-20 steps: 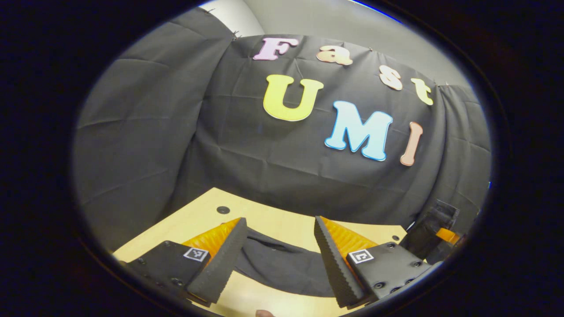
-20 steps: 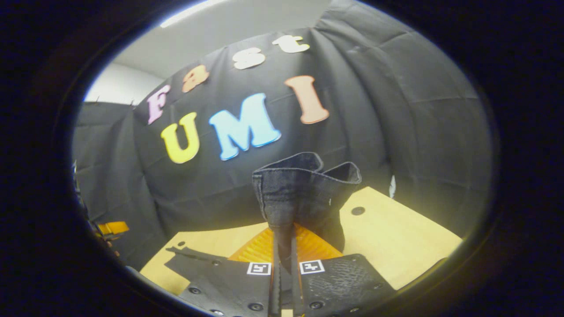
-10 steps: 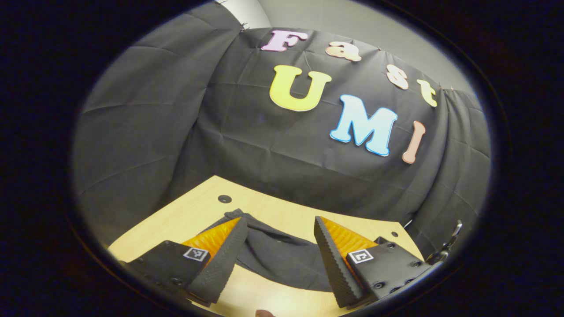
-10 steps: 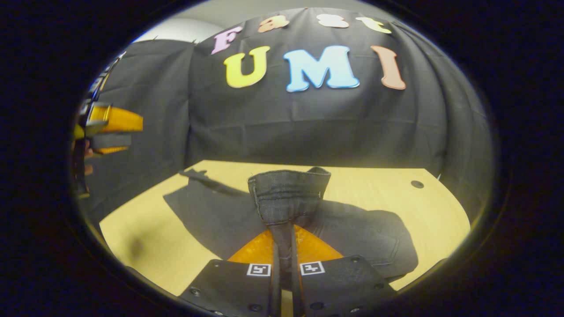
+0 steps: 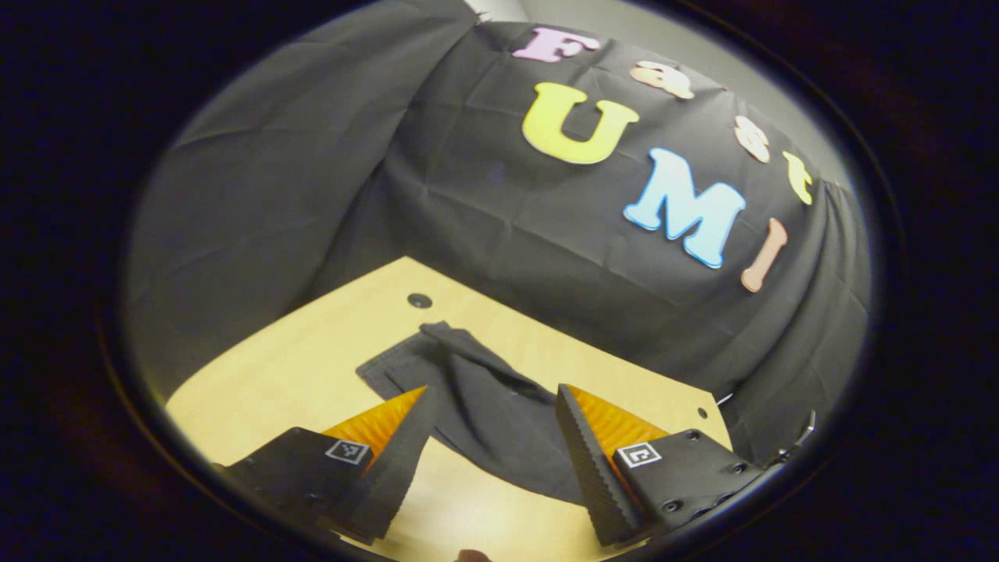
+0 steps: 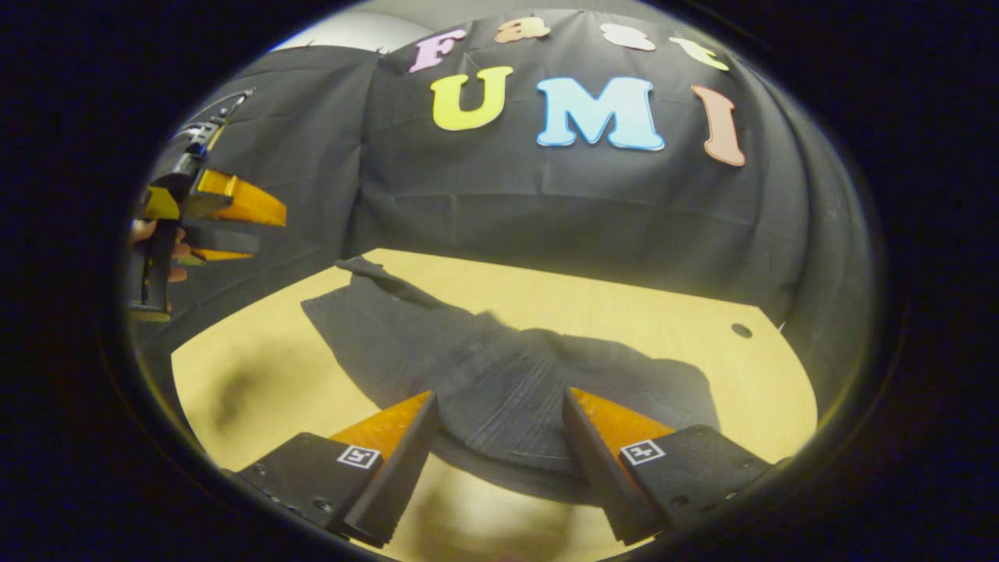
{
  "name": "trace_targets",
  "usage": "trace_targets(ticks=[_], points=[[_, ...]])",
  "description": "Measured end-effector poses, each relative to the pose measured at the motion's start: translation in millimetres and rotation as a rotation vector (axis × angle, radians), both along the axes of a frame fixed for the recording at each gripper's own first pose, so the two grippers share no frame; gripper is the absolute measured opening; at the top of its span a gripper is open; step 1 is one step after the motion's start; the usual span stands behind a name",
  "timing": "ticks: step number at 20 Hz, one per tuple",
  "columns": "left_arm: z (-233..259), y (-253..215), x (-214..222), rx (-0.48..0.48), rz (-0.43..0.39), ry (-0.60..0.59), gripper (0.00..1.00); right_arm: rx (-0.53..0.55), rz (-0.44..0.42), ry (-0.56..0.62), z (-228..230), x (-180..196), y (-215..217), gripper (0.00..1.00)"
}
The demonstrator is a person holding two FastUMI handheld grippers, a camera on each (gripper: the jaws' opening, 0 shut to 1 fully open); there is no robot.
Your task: Grasp the waist and the cuffs of the jeans and fold them to make the two legs overlap; first hold the waist and fold one-third of the jeans toward the cuffs, then hold the cuffs and fold the remaining one-third in the same direction to finish folding.
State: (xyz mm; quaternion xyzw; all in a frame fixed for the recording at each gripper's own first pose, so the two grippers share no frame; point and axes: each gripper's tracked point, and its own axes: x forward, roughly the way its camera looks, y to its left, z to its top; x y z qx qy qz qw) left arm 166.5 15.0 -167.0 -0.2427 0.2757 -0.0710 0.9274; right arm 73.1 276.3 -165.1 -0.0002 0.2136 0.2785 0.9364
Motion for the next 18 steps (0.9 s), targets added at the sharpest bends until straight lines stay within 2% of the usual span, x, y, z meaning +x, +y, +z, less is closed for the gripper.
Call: trace_targets(ticks=[4, 6, 10, 12, 16, 17, 18], points=[[-53.7, 18.2, 15.4, -0.298, 0.155, 0.214, 0.99, 0.053, -0.093, -0.053, 54.2, 6.5, -42.7, 0.94], [-78.6, 36.0, 27.8, -0.405, 0.232, 0.288, 0.99, 0.080, -0.156, -0.074, 78.6, 9.0, -64.7, 0.94], [-115.2, 69.4, 51.4, -0.476, 0.334, 0.390, 0.99, 0.154, -0.323, -0.158, 128.2, 14.9, -108.1, 0.94], [-136.3, 78.1, 66.3, -0.477, 0.353, 0.416, 0.99, 0.144, -0.396, -0.180, 134.8, 17.5, -124.4, 0.94], [-157.4, 83.8, 94.6, -0.498, 0.355, 0.432, 0.99, 0.108, -0.452, -0.143, 128.9, 16.6, -136.8, 0.94], [-156.7, 83.5, 101.5, -0.514, 0.350, 0.426, 0.93, 0.098, -0.461, -0.132, 126.3, 17.2, -139.2, 0.93], [-155.0, 82.1, 108.7, -0.536, 0.347, 0.426, 0.98, 0.091, -0.470, -0.119, 124.4, 17.4, -140.2, 0.96]])
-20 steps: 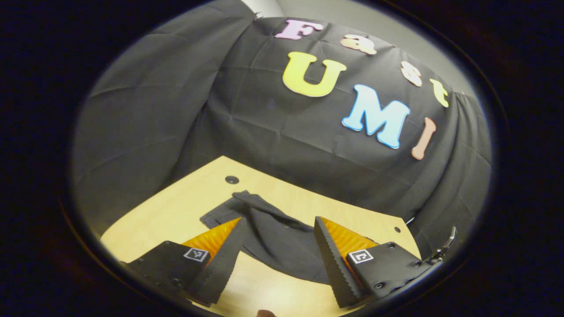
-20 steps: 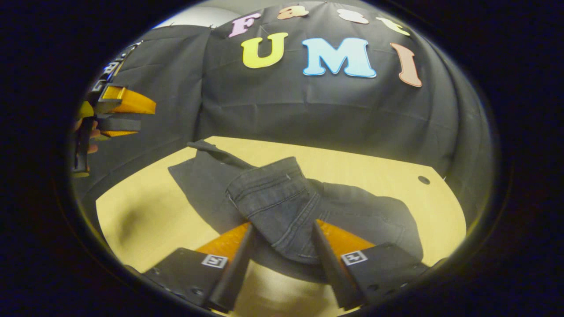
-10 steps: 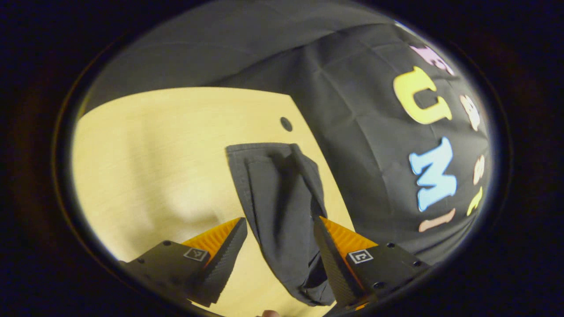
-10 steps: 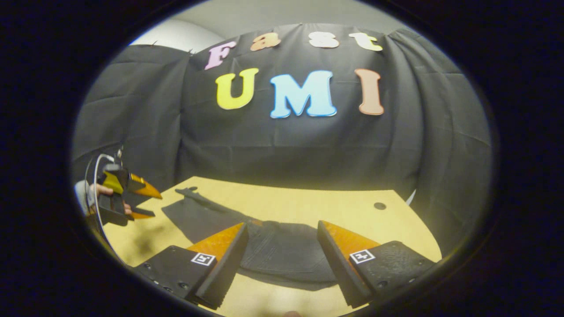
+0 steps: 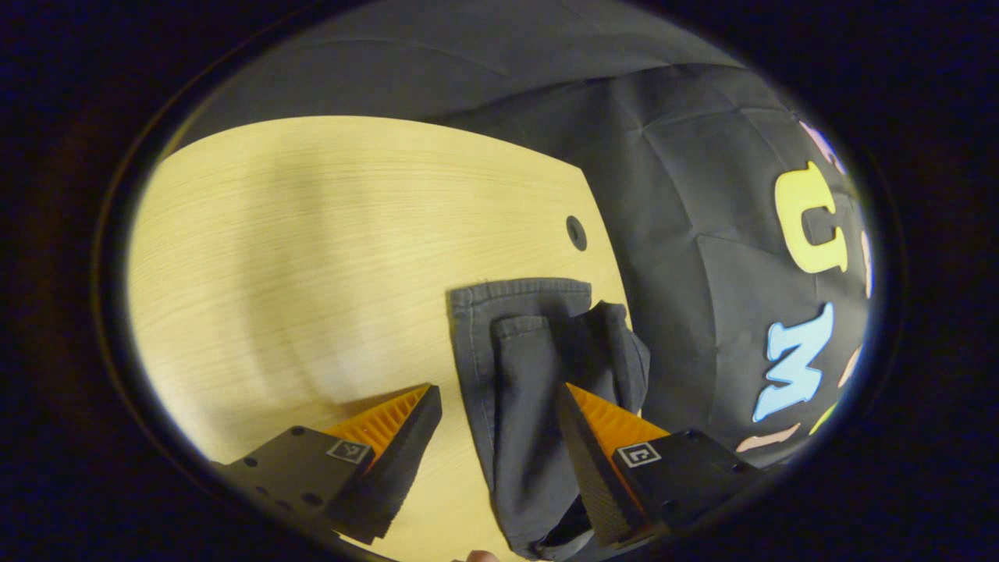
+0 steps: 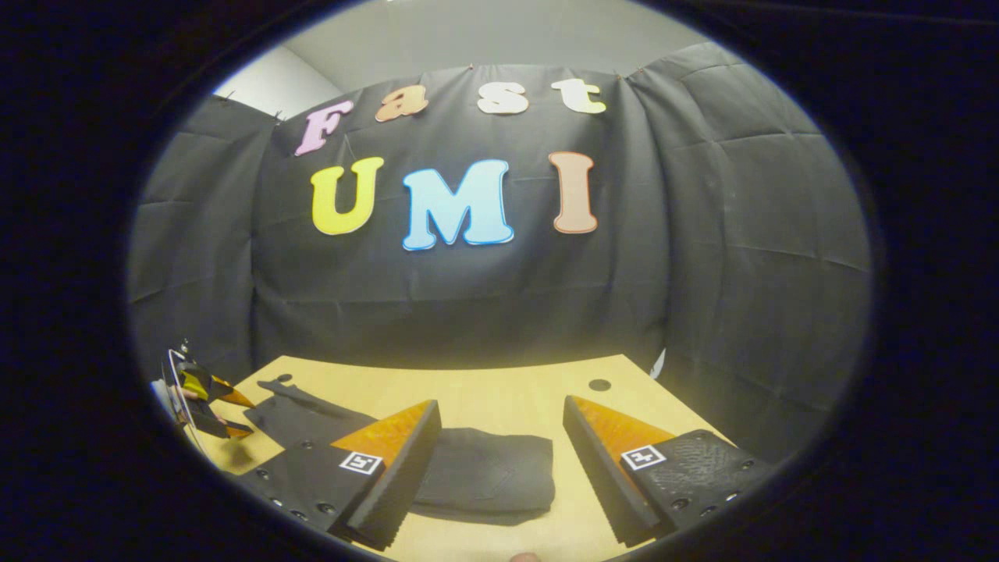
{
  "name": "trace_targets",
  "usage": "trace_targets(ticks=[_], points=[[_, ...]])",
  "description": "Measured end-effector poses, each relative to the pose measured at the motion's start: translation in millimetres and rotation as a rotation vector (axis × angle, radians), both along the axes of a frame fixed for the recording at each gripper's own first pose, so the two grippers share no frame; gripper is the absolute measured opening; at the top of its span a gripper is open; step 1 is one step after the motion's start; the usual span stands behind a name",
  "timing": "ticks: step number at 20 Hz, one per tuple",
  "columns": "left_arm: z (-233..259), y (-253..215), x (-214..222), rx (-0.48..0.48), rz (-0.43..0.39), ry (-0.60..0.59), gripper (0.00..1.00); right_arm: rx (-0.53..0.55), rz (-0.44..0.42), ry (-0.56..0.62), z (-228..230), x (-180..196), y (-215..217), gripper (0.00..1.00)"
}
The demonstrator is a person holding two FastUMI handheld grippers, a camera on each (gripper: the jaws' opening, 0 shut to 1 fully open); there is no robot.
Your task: Grasp the waist and the cuffs of the jeans and fold them to make the two legs overlap; first hold the waist and fold one-third of the jeans toward the cuffs, then hold the cuffs and fold the remaining one-third in the same direction to finish folding.
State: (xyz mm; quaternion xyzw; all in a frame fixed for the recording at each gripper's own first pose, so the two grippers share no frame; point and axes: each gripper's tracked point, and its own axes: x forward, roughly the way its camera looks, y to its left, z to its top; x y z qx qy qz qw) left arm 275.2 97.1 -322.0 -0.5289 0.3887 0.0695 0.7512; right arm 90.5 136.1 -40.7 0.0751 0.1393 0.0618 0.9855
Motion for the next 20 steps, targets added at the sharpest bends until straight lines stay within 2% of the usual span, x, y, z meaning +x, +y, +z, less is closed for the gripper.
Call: trace_targets(ticks=[2, 3, 4, 6, 8, 9, 10, 11, 12, 13, 16, 20], points=[[-2.2, -4.9, 11.3, -0.045, 0.000, -0.006, 1.00, 0.000, -0.016, 0.021, -2.3, 1.5, -1.5, 0.94], [-1.7, -8.7, 16.2, -0.069, -0.006, -0.014, 0.93, 0.004, -0.027, 0.029, -3.1, 3.4, -2.7, 0.94], [-2.1, -13.7, 21.9, -0.093, -0.011, -0.025, 0.96, 0.008, -0.037, 0.034, -1.7, 5.7, -3.0, 0.94], [-0.6, -21.2, 32.4, -0.133, -0.019, -0.050, 0.96, 0.017, -0.061, 0.040, -0.2, 10.6, -5.9, 0.94], [-12.3, -30.7, 35.1, -0.118, -0.050, -0.045, 0.90, 0.019, -0.085, 0.052, -0.2, 15.4, -9.0, 0.93], [-19.2, -33.9, 33.0, -0.091, -0.080, -0.033, 0.74, 0.022, -0.096, 0.056, 0.5, 15.5, -11.3, 0.94], [-22.8, -36.5, 34.3, -0.074, -0.100, -0.036, 0.61, 0.028, -0.104, 0.056, 2.1, 16.6, -11.9, 0.95], [-22.6, -35.7, 35.8, -0.063, -0.107, -0.043, 0.42, 0.031, -0.110, 0.056, 2.6, 15.6, -13.3, 0.95], [-27.5, -33.6, 36.4, -0.044, -0.113, -0.033, 0.37, 0.032, -0.112, 0.058, 2.5, 14.7, -13.5, 0.94], [-25.3, -32.3, 36.7, -0.047, -0.102, -0.033, 0.27, 0.029, -0.114, 0.062, 1.5, 12.7, -14.4, 0.94], [-18.3, -36.0, 34.8, -0.066, -0.106, -0.054, 0.11, 0.012, -0.109, 0.070, 1.0, 10.4, -16.5, 0.94], [46.5, -49.8, 24.3, -0.051, -0.135, -0.189, 0.10, -0.010, -0.079, 0.043, 9.3, 9.3, -25.6, 0.94]])
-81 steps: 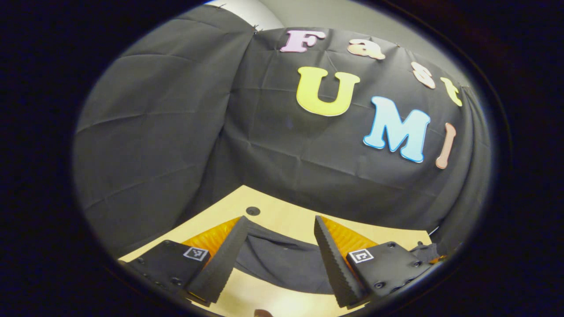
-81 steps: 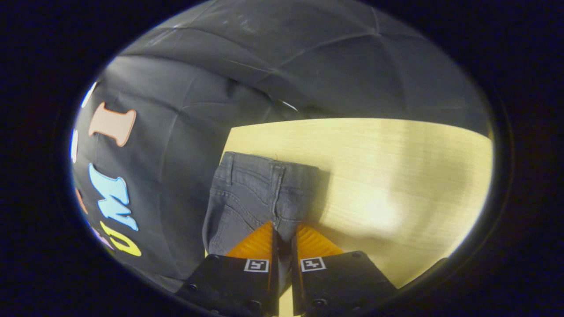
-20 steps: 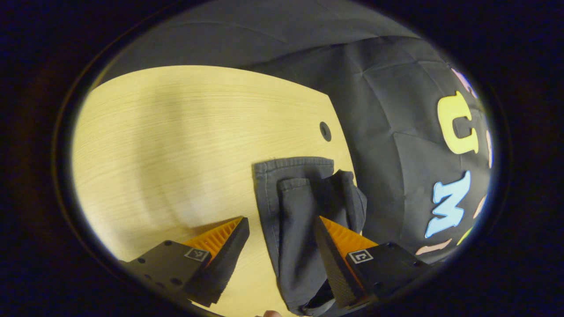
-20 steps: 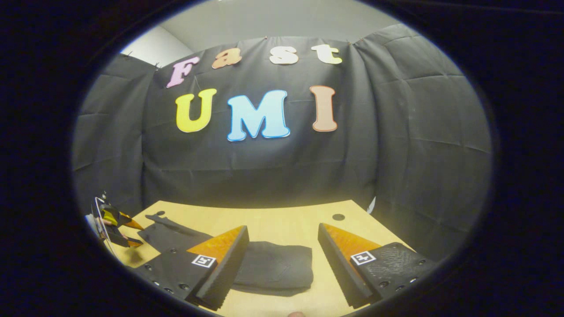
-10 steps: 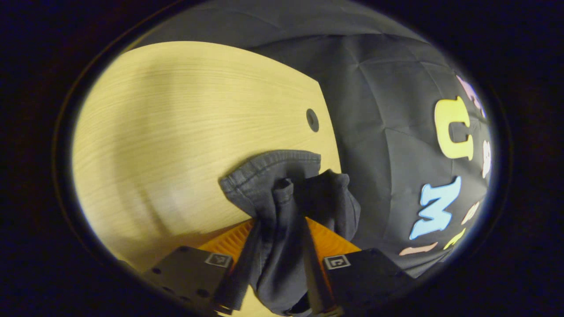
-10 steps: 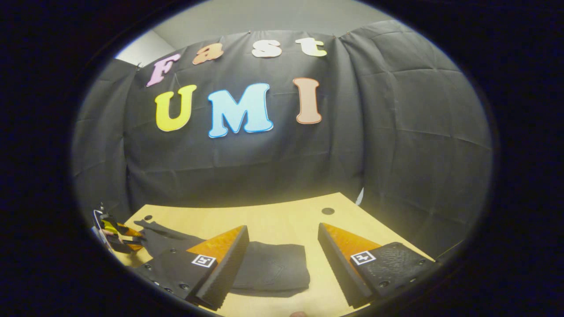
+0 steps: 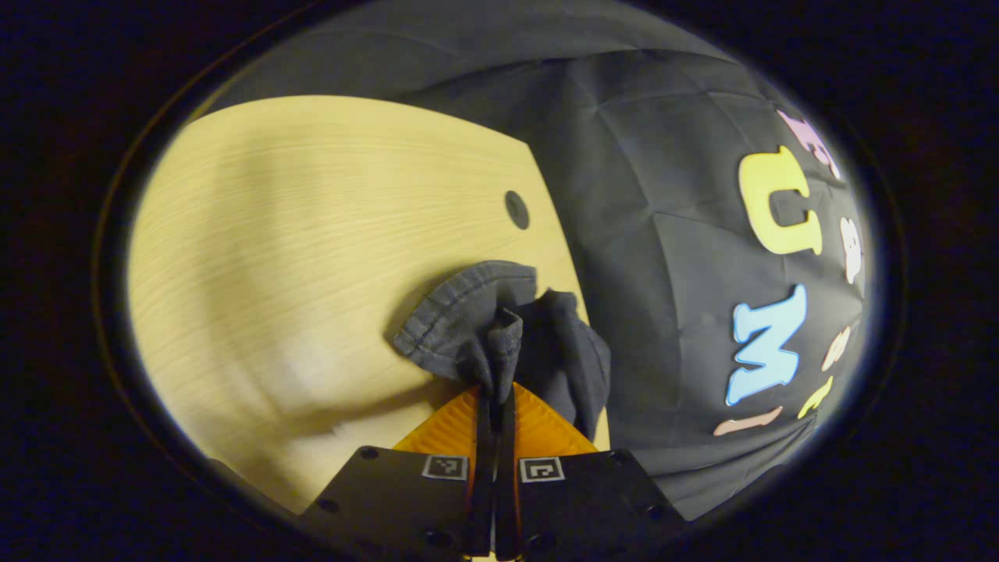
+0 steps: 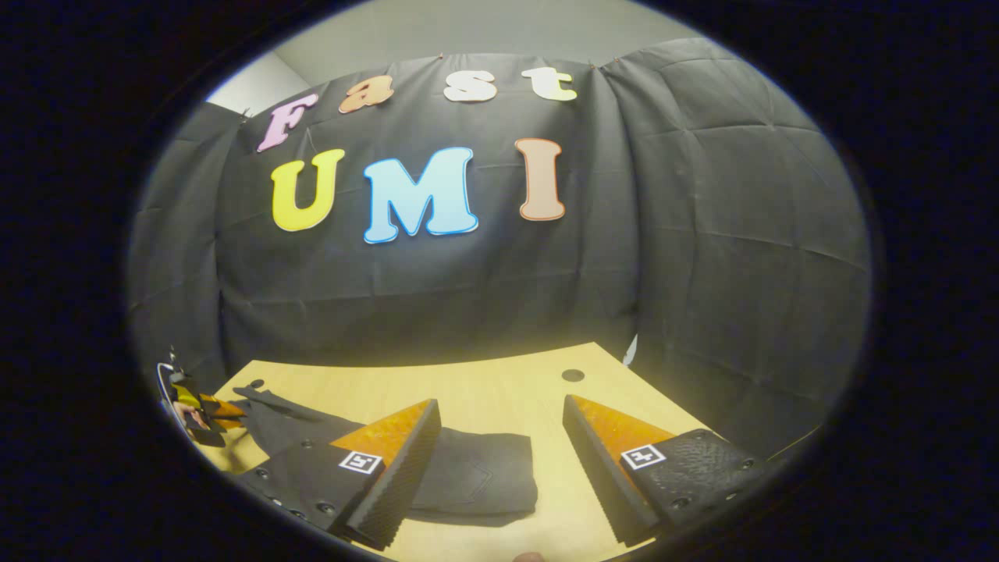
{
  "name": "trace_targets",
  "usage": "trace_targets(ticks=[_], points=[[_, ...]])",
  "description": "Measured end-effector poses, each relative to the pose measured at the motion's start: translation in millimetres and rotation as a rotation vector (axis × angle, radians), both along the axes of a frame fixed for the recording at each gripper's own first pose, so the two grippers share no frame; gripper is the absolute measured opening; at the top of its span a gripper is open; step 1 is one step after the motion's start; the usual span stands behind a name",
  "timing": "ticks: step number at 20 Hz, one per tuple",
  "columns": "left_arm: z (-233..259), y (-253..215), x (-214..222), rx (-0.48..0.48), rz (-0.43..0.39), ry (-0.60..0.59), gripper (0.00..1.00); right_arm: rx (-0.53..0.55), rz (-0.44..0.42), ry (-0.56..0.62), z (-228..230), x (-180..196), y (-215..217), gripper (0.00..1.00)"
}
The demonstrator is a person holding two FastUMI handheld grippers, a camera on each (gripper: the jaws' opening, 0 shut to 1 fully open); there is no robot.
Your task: Grasp the waist and the cuffs of the jeans and fold them to make the two legs overlap; first hold the waist and fold one-third of the jeans toward the cuffs, then hold the cuffs and fold the remaining one-third in the same direction to finish folding.
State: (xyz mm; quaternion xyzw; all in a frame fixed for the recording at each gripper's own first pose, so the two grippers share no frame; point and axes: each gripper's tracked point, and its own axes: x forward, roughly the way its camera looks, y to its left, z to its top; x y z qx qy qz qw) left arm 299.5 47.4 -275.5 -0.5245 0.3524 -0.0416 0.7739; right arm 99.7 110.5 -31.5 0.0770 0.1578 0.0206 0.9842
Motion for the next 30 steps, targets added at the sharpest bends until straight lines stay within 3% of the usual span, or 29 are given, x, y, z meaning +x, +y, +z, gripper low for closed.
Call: trace_targets(ticks=[6, 12, 17, 21, 24, 26, 28, 30], points=[[141.8, -74.5, -40.1, 0.108, -0.097, -0.277, 0.11, -0.070, 0.133, -0.082, 12.1, 4.2, -13.6, 0.94], [231.9, -241.0, -121.2, 0.182, -0.331, -0.451, 0.10, -0.035, 0.230, -0.121, 10.4, 2.4, -22.9, 0.95], [180.3, -377.9, -197.5, 0.310, -0.577, -0.438, 0.10, -0.010, 0.283, -0.118, 0.9, -6.3, -40.6, 0.95], [94.8, -434.4, -235.2, 0.464, -0.687, -0.364, 0.10, -0.001, 0.313, -0.104, -10.5, -14.7, -58.7, 0.95], [52.6, -447.3, -244.4, 0.534, -0.680, -0.347, 0.10, 0.004, 0.330, -0.089, -17.5, -21.1, -68.3, 0.94], [41.7, -448.7, -246.0, 0.529, -0.664, -0.322, 0.11, 0.005, 0.331, -0.079, -20.8, -22.1, -73.0, 0.94], [42.2, -451.1, -255.0, 0.470, -0.664, -0.310, 0.16, 0.022, 0.324, -0.082, -17.7, -21.9, -75.5, 0.94], [46.4, -458.1, -263.1, 0.430, -0.685, -0.313, 0.48, 0.035, 0.312, -0.088, -12.9, -19.3, -75.3, 0.94]])
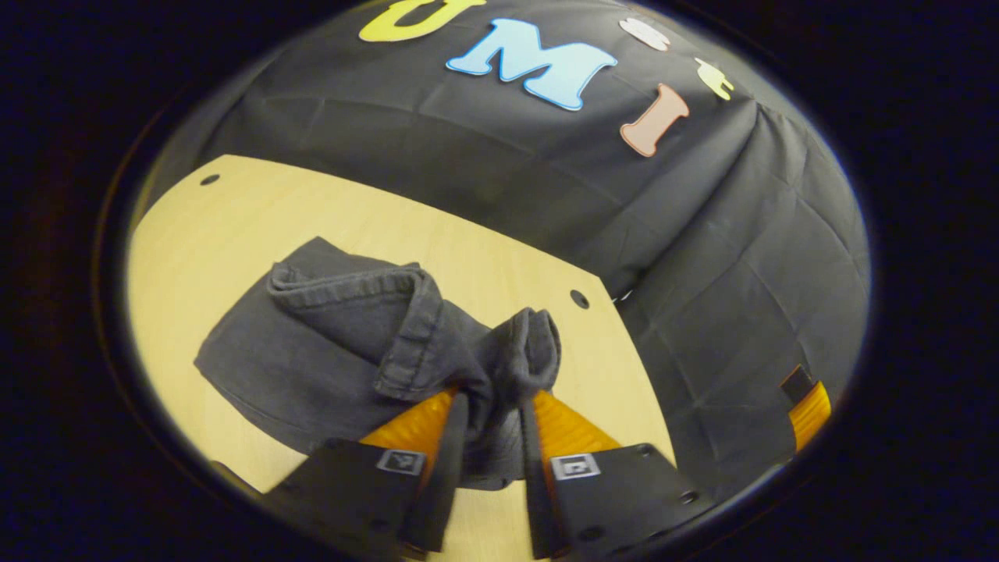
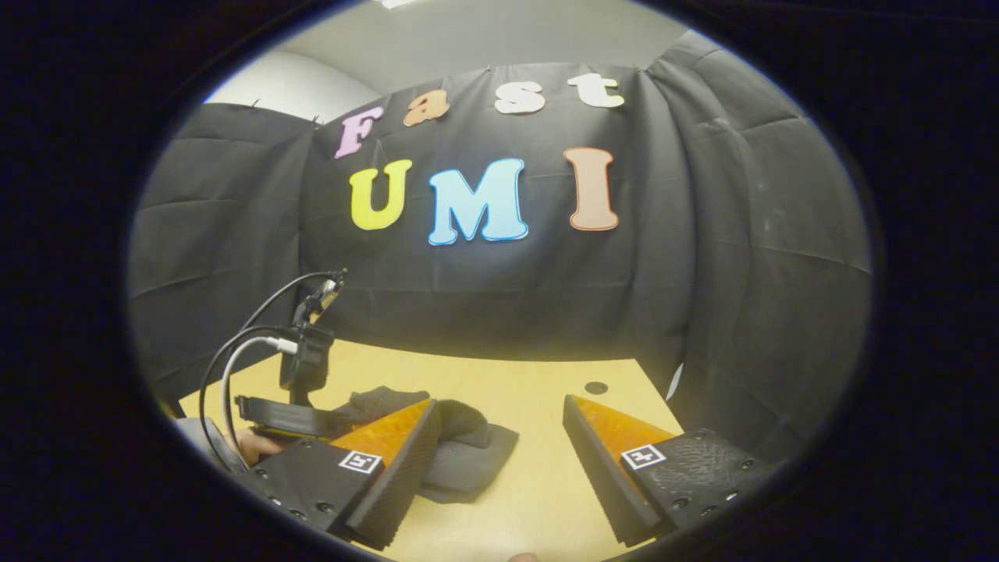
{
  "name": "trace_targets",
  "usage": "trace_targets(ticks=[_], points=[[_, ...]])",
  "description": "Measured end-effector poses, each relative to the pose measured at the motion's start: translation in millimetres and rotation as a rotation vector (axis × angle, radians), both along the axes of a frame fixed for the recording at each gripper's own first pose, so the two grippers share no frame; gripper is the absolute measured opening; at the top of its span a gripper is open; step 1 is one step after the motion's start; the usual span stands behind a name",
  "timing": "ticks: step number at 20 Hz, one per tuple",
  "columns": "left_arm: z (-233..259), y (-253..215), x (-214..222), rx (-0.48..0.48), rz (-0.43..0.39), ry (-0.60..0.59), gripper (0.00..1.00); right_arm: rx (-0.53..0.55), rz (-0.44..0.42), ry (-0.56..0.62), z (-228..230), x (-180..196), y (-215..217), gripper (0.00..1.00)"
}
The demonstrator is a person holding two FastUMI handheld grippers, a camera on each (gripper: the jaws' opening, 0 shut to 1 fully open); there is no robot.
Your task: Grasp the waist and the cuffs of the jeans and fold them to make the two legs overlap; first hold the waist and fold one-third of the jeans toward the cuffs, then hold the cuffs and fold the remaining one-third in the same direction to finish folding.
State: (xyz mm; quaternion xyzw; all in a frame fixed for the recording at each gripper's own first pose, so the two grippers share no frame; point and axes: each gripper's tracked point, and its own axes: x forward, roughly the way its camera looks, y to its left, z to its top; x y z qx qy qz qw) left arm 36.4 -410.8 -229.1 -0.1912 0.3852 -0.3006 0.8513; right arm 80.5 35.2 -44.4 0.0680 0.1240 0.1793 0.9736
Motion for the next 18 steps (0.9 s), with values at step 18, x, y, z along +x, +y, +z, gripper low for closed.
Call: trace_targets(ticks=[18], points=[[212.3, 177.0, 9.8, 0.249, 0.289, -0.729, 0.96, -0.028, -0.188, -0.171, 43.9, -6.0, 4.3, 0.95]])
